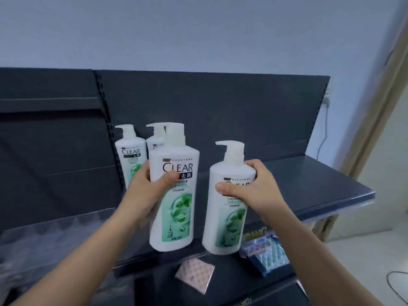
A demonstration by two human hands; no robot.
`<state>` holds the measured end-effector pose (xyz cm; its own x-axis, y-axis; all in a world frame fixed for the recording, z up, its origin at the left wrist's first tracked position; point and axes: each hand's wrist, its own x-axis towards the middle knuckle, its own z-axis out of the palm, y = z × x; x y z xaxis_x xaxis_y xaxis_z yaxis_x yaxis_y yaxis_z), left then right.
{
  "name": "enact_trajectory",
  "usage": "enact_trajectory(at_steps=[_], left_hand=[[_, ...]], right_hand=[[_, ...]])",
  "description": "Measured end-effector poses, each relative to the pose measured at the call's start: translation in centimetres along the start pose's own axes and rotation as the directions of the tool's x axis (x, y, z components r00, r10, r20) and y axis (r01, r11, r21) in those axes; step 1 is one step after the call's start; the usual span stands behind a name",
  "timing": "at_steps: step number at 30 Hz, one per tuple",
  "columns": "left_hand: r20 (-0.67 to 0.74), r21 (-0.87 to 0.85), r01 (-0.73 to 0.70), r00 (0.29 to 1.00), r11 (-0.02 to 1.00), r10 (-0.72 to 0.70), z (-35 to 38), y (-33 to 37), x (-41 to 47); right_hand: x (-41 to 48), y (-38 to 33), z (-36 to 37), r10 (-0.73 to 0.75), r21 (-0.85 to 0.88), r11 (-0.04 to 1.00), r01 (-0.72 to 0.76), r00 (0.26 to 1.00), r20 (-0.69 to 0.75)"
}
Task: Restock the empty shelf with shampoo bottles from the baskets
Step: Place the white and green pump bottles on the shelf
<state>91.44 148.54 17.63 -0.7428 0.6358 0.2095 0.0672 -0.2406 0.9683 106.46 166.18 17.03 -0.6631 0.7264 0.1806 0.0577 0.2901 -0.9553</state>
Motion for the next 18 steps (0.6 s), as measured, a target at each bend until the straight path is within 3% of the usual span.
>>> enact_trajectory(at_steps=[7,18], left_hand=[[-0.073,0.072,0.0,0.997,0.997,0.005,-5.8,0.4,2.4],[-0.315,0.05,-0.03,0.948,0.998,0.044,-9.7,-2.2,7.1]], right_hand=[[4.0,-1.1,6.1,-0.059,0.056,0.997,0.054,0.994,0.093],[11.6,0.6,12.0,-0.094,0.047,0.995,0.087,0.978,0.186]])
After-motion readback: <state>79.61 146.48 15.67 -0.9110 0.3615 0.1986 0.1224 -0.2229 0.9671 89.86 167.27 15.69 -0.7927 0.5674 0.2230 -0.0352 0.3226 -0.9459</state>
